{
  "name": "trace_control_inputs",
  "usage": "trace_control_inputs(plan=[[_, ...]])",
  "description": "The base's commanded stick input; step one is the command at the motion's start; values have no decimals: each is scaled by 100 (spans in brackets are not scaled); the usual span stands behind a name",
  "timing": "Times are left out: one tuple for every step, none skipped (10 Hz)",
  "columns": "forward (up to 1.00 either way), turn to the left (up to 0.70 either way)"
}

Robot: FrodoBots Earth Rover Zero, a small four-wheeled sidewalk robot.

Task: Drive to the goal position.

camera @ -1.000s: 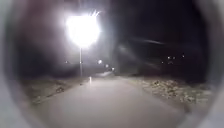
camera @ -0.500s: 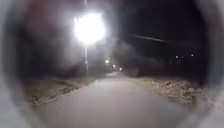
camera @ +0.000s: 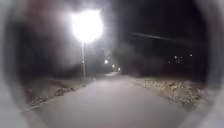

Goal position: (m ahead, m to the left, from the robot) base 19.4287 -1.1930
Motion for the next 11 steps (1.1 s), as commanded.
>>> trace_control_inputs(plan=[[100, 0], [100, 0], [100, 0], [100, 0], [100, 0], [100, 0], [100, 0], [100, 0], [100, 0], [100, 0], [100, 0]])
